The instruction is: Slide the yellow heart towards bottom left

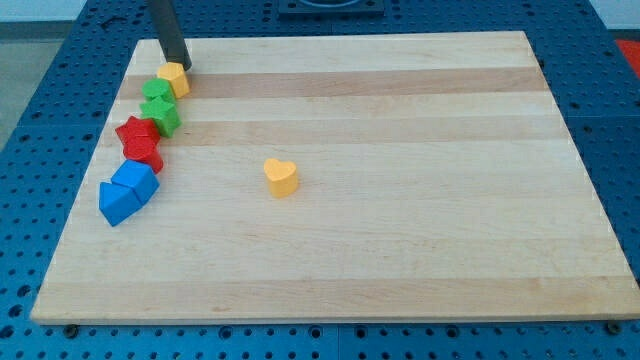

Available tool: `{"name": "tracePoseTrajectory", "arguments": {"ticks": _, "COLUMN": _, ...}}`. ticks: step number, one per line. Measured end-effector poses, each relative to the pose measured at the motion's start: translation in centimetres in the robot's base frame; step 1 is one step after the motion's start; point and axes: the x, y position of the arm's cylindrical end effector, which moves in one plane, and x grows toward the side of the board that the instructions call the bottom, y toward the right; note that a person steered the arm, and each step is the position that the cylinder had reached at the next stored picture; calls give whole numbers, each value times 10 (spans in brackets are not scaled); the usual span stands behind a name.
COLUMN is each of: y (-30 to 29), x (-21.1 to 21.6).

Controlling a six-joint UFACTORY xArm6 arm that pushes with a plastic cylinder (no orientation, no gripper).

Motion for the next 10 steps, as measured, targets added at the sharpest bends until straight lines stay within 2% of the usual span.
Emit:
{"name": "tracePoseTrajectory", "arguments": {"ticks": 2, "y": 20, "x": -10}}
{"name": "tracePoseTrajectory", "arguments": {"ticks": 3, "y": 88, "x": -9}}
{"name": "tracePoseTrajectory", "arguments": {"ticks": 4, "y": 154, "x": 16}}
{"name": "tracePoseTrajectory", "arguments": {"ticks": 5, "y": 171, "x": 56}}
{"name": "tracePoseTrajectory", "arguments": {"ticks": 10, "y": 177, "x": 251}}
